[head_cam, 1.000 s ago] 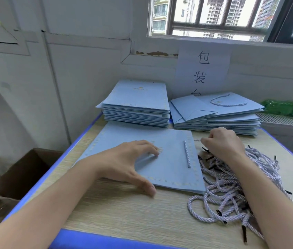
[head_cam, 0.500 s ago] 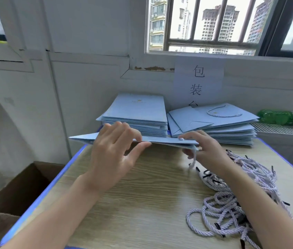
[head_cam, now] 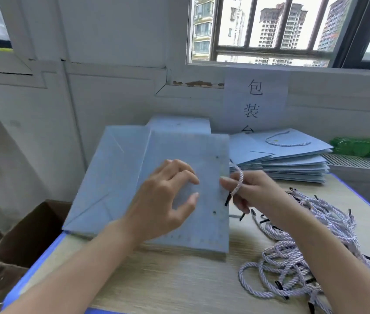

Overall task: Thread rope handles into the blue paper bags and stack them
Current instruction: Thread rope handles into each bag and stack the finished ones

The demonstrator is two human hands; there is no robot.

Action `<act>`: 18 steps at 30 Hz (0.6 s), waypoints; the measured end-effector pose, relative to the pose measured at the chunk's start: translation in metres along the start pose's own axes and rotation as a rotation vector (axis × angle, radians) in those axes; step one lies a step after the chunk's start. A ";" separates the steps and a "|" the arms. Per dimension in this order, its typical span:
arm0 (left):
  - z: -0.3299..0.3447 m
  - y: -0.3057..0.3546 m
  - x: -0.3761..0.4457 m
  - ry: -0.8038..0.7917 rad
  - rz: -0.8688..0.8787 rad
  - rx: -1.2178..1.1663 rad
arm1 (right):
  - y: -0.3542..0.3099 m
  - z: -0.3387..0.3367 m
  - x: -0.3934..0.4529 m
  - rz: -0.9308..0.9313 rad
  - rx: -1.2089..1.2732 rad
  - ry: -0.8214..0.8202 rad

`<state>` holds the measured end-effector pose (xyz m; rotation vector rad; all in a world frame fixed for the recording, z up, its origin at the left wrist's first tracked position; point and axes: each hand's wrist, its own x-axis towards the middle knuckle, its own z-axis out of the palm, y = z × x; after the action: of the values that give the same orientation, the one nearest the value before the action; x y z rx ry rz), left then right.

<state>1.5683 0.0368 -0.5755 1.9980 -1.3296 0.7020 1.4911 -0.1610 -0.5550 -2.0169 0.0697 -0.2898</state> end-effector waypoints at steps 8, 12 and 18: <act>0.011 -0.006 -0.007 -0.571 -0.209 0.005 | 0.015 -0.022 0.000 0.173 -0.982 0.139; 0.013 0.005 -0.004 -0.588 -0.315 0.087 | 0.013 -0.026 -0.004 0.279 -1.070 -0.038; 0.024 0.018 -0.011 -0.637 -0.250 0.287 | 0.007 -0.010 -0.005 0.106 -0.836 -0.124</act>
<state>1.5497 0.0203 -0.5956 2.7059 -1.3249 0.1343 1.4844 -0.1719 -0.5574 -2.8425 0.2516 -0.0599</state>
